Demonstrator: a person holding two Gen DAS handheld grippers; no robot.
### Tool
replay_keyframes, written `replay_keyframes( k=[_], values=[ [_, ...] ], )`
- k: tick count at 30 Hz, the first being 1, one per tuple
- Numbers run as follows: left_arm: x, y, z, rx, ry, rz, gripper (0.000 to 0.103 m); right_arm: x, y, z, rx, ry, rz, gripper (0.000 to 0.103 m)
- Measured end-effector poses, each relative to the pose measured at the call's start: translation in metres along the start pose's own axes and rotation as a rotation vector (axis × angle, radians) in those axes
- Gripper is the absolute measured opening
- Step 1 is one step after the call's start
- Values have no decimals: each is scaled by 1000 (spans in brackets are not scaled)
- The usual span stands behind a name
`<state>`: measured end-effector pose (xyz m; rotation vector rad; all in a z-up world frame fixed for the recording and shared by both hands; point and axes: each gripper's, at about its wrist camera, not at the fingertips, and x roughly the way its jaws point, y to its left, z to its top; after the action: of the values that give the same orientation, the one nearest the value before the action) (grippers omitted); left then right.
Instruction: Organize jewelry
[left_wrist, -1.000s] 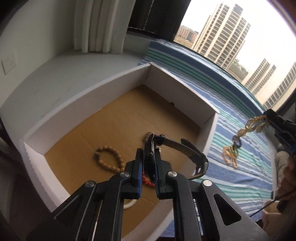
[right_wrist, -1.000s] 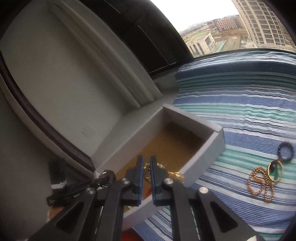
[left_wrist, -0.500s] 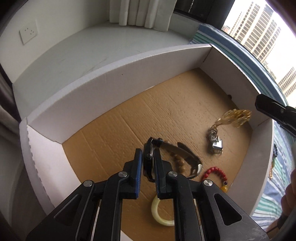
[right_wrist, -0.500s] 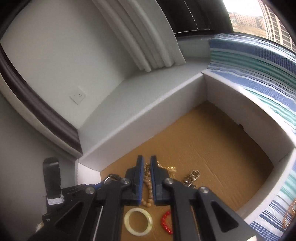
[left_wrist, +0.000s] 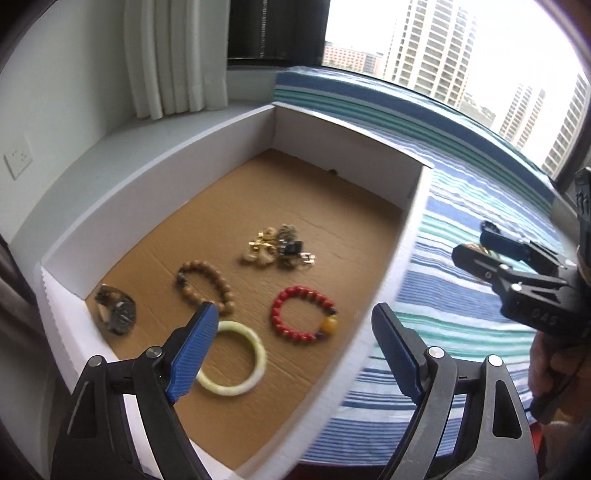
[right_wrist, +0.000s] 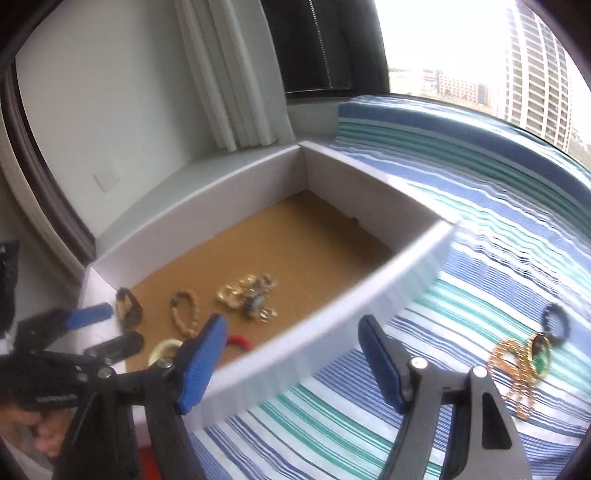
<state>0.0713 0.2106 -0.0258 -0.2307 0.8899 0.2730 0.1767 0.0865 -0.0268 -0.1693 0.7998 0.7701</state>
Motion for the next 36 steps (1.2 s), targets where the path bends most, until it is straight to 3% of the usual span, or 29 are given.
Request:
replay_keyframes(
  k=[3, 8, 15, 21, 28, 36],
  values=[
    [3, -49, -17, 64, 6, -76, 92, -26, -40, -44, -10, -15, -143, 75],
    [37, -125, -41, 143, 68, -156, 92, -70, -114, -126, 96, -8, -337, 75],
    [80, -198, -58, 252, 56, -160, 92, -126, -205, -216, 289, -36, -605, 75],
    [114, -220, -64, 275, 60, -137, 92, -145, -239, -245, 394, -44, -649, 75],
    [128, -227, -62, 288, 41, -132, 92, -146, -243, -240, 395, -70, -636, 75],
    [138, -230, -66, 296, 33, -117, 94, -128, -264, -236, 385, -35, -653, 75]
  ],
)
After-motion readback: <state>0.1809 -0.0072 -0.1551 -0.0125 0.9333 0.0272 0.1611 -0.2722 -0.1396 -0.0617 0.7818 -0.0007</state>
